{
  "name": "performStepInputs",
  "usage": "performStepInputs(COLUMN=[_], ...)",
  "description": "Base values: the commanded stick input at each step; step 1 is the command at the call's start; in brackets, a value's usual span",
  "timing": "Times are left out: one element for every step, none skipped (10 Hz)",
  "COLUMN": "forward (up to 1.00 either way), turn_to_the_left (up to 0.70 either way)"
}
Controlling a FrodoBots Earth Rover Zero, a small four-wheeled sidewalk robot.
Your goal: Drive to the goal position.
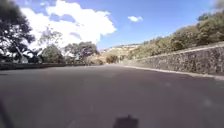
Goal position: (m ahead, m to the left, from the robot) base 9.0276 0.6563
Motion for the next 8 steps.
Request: performStepInputs(forward=[0.5,0.5,0.5,0.5,0.5,0.5,0.5,0.5], turn_to_the_left=[0.0,0.0,0.0,0.0,0.0,0.0,0.0,0.0])
